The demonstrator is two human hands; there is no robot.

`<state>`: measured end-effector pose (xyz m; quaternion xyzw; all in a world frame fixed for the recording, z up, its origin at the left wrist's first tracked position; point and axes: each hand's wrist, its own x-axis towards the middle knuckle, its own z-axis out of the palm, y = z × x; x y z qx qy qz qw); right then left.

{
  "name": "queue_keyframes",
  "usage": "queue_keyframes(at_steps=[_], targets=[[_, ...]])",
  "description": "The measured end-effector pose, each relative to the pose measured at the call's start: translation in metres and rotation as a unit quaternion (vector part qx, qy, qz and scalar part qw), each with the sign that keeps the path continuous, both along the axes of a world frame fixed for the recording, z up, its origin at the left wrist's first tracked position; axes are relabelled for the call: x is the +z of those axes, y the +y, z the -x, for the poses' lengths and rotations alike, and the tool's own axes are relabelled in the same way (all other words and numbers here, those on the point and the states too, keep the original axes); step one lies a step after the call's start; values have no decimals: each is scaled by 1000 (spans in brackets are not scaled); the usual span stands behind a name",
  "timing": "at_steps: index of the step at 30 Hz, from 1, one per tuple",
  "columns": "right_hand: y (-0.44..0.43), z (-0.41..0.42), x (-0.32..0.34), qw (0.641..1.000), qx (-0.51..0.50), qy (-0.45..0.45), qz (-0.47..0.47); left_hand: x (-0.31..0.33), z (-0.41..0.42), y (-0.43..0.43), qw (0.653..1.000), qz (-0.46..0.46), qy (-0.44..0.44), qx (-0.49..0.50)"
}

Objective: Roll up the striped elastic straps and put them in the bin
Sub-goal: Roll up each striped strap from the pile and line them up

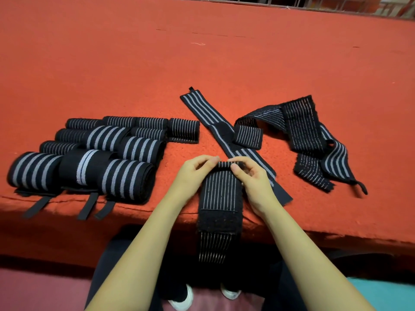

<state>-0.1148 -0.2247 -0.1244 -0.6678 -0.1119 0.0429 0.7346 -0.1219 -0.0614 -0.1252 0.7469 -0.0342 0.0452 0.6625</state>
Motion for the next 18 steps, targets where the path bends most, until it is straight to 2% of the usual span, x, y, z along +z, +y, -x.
queue_keyframes(at_steps=[6, 10, 12, 15, 18], targets=[[3, -1, -4, 999, -19, 13, 26, -5, 0, 2, 1000, -5, -17, -8], [7, -3, -6, 997, -30, 12, 75, -6, 0, 3, 997, -59, -48, -5], [6, -2, -6, 996, -25, -9, 79, -5, 1, 2, 997, -57, -56, -3], [4, 1, -4, 997, -22, -39, 56, -3, 0, -1, 999, -39, -21, -4], [3, 2, -2, 996, -17, -59, 58, -5, -1, -2, 998, -69, -12, -6]])
